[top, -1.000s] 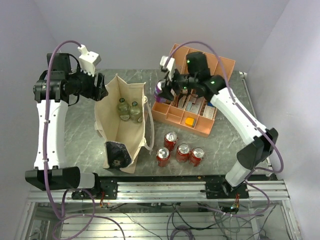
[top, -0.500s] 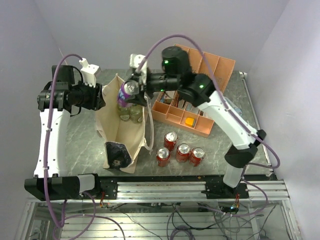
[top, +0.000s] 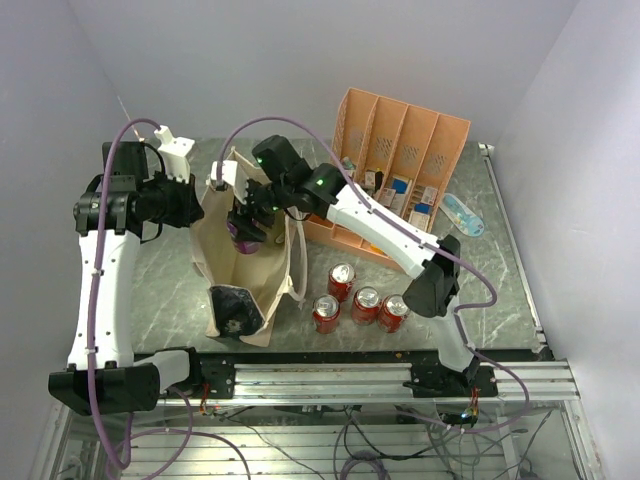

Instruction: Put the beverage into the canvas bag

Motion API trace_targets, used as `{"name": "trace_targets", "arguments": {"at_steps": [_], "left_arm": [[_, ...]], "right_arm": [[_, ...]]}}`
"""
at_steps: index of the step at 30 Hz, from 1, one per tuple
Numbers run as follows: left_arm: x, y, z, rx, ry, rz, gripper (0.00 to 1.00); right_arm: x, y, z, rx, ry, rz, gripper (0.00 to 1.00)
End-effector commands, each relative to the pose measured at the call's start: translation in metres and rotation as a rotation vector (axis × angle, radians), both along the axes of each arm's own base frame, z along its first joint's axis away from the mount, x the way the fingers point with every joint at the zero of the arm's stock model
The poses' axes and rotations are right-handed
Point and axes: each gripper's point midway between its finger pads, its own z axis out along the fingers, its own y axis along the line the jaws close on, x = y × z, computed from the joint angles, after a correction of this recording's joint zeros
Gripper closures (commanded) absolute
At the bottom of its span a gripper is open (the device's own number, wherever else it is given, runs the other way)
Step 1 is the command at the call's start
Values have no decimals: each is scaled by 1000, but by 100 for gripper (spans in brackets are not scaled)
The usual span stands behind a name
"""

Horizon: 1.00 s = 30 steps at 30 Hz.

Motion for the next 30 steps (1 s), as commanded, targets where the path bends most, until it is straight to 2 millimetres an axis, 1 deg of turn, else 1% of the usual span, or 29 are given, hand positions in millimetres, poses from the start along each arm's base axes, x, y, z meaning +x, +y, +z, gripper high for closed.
{"name": "trace_targets", "arguments": {"at_steps": [1, 5, 8, 11, 15, 18, 24, 30], "left_arm": [[3, 4, -9, -3, 33, 20, 93], [6, 7, -12, 14, 40, 9, 93], [4, 11, -17, 16, 46, -2, 93], [1, 8, -22, -2, 61, -33, 93], [0, 4, -24, -5, 71, -88, 93], [-3, 2, -28, -2, 80, -125, 93], [-9, -2, -34, -2, 81, -175, 93], [-3, -2, -32, -7, 79, -169, 93]], "right_arm": [[6, 7, 12, 46, -102, 19, 100], [12, 7, -17, 0, -113, 26, 100], [13, 8, -33, -6, -111, 39, 100], [9, 9, -41, 23, -123, 64, 100], [14, 14, -55, 36, -137, 69, 100], [25, 16, -71, 21, -127, 56, 100], [41, 20, -86, 42, -146, 42, 100], [49, 19, -108, 29, -128, 37, 100]]}}
